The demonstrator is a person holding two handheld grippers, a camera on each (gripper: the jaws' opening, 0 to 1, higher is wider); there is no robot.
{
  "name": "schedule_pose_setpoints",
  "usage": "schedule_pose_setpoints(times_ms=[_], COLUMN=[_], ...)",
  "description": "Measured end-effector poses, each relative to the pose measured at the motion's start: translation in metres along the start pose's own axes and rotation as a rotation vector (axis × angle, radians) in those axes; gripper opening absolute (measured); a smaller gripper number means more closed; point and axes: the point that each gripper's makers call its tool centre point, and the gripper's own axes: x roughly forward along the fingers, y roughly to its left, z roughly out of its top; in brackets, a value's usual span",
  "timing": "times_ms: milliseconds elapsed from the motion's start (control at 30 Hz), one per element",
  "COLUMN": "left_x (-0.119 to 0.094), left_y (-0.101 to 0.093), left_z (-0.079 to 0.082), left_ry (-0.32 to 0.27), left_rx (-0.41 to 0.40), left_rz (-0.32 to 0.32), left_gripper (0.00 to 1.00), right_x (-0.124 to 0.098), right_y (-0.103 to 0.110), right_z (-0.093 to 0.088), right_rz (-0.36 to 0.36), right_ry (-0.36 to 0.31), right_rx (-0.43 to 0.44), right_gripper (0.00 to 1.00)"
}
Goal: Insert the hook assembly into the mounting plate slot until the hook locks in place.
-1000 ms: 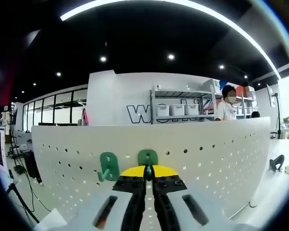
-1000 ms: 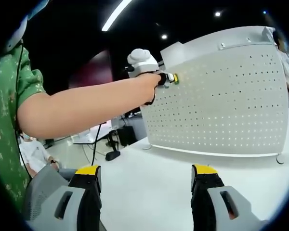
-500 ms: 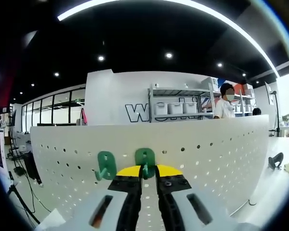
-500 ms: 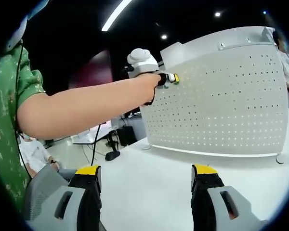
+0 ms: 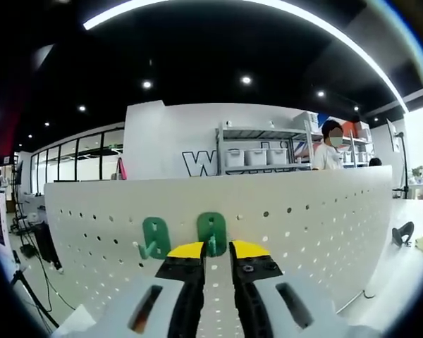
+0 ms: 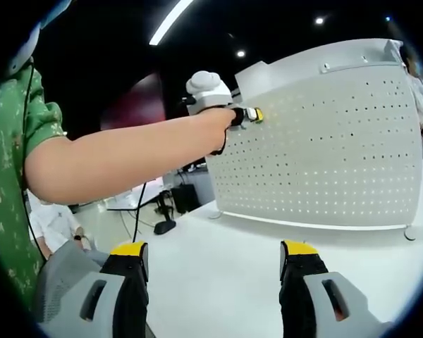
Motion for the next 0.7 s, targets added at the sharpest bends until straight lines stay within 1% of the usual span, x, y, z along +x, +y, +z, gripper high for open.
schedule_pose_setpoints(times_ms=[267, 633, 700], left_x=[-0.0023, -0.0069, -0.0088], left_y=[-0.0014, -0.0036, -0.0051], left_z=[-0.0009, -0.0016, -0.0029], left_ry=[0.006, 0.013, 0.015], left_rx=[-0.004, -0.032, -0.032], left_rz=[-0.009, -0.023, -0.027], left_gripper=[0.18, 0.28, 0.28], right_x=[-0.0001, 0.0002, 0.0001], right_y=[0.0009, 0.0017, 0.0016], right_z=[0.0002, 0.0008, 0.0012], right_rz=[0.001, 0.002, 0.002], right_ry=[0.000, -0.001, -0.002], right_rx=[-0.003, -0.007, -0.008], right_gripper=[0.78, 0.78, 0.78])
